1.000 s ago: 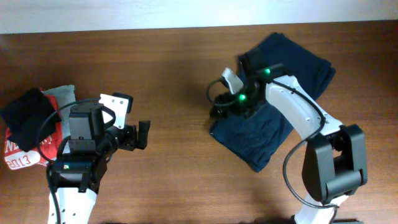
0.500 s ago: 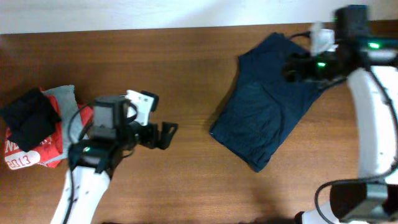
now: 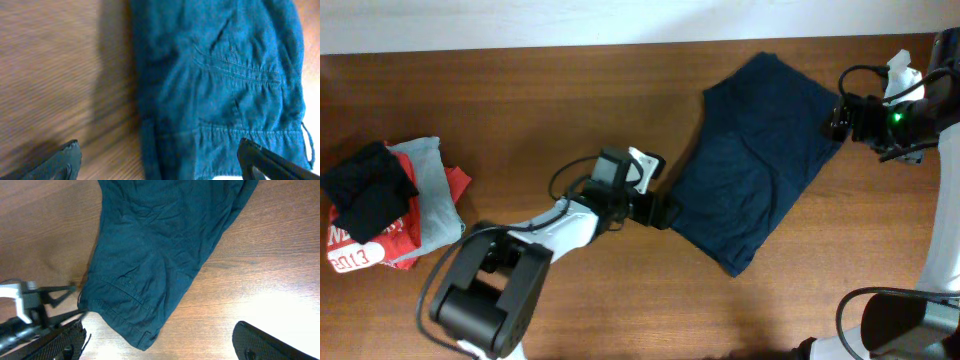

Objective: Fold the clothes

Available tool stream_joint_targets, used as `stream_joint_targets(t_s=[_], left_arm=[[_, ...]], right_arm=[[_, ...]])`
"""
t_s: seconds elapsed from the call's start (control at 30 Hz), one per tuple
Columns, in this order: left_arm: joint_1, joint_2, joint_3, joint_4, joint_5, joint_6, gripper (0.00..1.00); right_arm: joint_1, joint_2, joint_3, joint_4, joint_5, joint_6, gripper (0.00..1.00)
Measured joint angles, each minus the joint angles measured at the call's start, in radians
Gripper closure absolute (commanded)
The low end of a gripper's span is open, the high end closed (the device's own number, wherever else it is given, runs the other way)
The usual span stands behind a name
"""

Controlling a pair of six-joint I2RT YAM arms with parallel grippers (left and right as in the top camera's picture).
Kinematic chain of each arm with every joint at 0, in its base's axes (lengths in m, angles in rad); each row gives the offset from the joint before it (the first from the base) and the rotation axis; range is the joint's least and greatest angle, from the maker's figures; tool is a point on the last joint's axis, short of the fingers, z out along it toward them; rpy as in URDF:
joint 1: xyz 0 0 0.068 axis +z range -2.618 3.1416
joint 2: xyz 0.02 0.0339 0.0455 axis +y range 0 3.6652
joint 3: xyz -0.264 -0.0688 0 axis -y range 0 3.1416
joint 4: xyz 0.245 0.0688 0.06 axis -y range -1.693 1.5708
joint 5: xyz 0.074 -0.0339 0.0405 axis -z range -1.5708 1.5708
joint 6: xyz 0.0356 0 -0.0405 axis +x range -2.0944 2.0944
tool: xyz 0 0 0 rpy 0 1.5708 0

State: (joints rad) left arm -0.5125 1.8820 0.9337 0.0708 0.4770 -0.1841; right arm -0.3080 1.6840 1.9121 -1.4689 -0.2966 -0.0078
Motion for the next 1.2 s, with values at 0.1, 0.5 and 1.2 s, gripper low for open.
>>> stream_joint_targets(t_s=[0.1, 0.5, 1.2], left_arm=[[-0.04, 0.023, 0.004, 0.037, 0.008, -0.001, 0.3], [0.023, -0.008, 0.051, -0.326, -0.01, -0.011, 0.99], [0.257, -0.328, 0.091, -0.637, 0.066, 0.018, 0.01]], right_arm=[[0.0, 0.0, 0.0, 0.0, -0.001, 0.0, 0.01], [0.0, 0.0, 0.0, 0.0, 0.008, 0.0, 0.01], [0.157, 0.306, -0.004, 0.098, 0.005, -0.109, 0.96]])
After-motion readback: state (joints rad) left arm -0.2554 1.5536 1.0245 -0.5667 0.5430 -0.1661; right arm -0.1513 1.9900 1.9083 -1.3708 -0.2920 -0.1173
